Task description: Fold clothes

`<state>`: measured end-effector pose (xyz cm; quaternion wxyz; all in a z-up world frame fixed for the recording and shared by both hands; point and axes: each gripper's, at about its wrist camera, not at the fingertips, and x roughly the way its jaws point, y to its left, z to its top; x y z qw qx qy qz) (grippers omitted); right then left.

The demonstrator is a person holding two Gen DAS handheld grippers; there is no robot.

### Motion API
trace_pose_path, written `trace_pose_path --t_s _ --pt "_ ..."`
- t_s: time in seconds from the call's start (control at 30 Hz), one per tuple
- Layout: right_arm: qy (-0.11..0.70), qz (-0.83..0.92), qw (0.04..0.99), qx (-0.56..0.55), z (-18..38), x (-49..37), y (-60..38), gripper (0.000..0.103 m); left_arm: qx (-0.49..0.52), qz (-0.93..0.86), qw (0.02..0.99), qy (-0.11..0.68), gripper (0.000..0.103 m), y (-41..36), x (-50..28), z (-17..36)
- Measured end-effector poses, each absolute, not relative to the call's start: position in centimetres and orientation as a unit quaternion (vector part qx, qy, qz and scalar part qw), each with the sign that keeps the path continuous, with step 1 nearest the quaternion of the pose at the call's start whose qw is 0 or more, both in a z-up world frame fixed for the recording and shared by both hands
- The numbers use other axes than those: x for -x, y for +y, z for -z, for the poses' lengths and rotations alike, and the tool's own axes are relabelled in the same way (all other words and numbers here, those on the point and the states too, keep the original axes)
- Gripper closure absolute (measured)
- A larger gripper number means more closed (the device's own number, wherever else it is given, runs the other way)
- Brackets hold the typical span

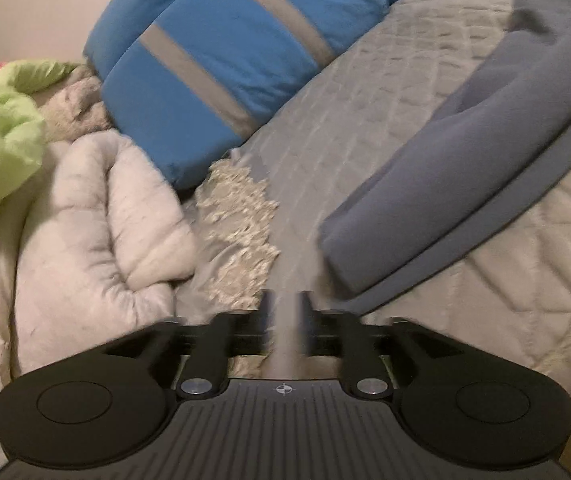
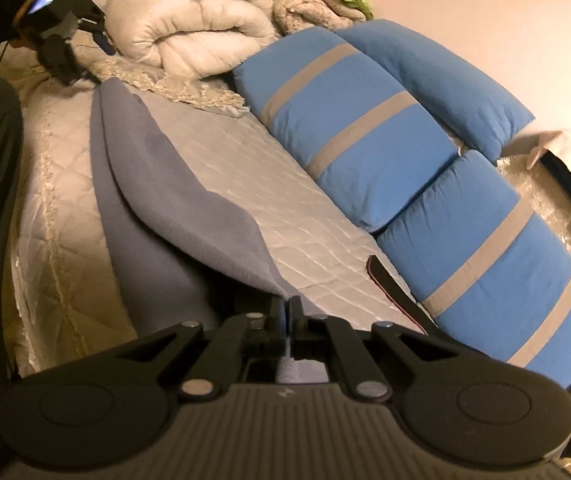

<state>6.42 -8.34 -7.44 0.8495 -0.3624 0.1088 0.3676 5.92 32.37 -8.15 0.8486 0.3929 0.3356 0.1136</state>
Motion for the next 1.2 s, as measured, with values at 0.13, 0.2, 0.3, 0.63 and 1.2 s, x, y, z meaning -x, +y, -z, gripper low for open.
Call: trace_pose_path --t_s 0.13,0.2,0.3,0.63,1.2 --pt "0.115 -0.364 0.853 0.356 7.4 -6.7 -8.4 0.1 -0.426 -0.075 0.847 0.309 0.045 30.2 -4.8 8.0" --pt "0.116 -0.363 0.854 0.354 7.3 -6.8 -8.4 0.1 -0.439 -0.061 0.845 0.299 0.045 29.0 -4.7 8.2" --pt "0.119 -0.363 0.856 0.348 7.1 -7.0 -8.4 0.1 -0.439 -0.039 0.85 0.289 0.045 26.9 -5.0 8.4" --pt "0.129 -0.357 0.868 0.32 6.1 -7.9 -8.4 0.1 -0.508 0.045 0.82 0.259 0.037 21.6 -6.2 10.4" --pt "0.13 -0.359 0.868 0.318 6.1 -7.8 -8.3 0.1 -0.649 -0.139 0.72 0.206 0.036 21.7 -6.0 14.6"
